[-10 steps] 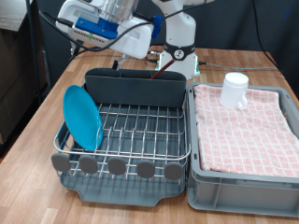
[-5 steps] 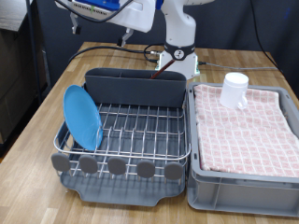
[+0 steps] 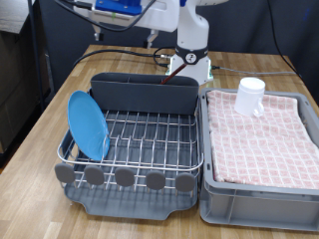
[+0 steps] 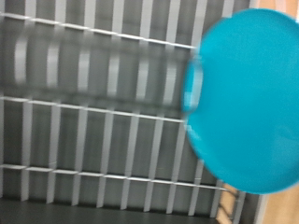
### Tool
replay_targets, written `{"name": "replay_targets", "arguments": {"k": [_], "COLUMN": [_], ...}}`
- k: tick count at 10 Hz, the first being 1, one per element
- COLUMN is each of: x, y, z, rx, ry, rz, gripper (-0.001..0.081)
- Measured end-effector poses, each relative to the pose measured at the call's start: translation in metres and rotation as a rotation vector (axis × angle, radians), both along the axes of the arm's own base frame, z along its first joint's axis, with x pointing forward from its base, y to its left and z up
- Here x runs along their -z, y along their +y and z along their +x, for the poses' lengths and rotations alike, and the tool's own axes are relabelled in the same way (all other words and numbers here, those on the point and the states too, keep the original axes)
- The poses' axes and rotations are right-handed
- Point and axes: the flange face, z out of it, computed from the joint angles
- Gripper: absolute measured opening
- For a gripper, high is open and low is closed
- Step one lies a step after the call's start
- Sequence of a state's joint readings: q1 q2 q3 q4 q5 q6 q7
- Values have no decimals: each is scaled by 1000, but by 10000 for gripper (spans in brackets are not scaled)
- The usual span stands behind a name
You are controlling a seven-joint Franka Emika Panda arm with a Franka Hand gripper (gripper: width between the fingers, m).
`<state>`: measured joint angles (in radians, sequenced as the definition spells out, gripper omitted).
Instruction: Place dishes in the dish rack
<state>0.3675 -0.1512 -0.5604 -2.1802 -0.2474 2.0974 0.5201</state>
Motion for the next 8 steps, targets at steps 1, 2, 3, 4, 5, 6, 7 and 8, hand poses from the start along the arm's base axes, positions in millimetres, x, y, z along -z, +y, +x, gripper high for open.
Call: {"name": "replay_targets", "arguments": {"k": [1, 2, 3, 4, 5, 6, 7, 8], "x": [-1, -3, -4, -6, -6, -6, -5, -4], "y": [19, 38, 56, 73, 81, 79, 83, 98], "z": [0, -1, -1, -1, -2, -2, -2, -4], "rx": [-25, -45, -69, -90, -91, -89, -103, -132], "ry": [16, 32, 37, 35, 33, 34, 38, 67], "rz": [32, 58, 70, 66, 63, 63, 71, 96], "gripper": [803, 803, 803, 803, 803, 803, 803, 803]}}
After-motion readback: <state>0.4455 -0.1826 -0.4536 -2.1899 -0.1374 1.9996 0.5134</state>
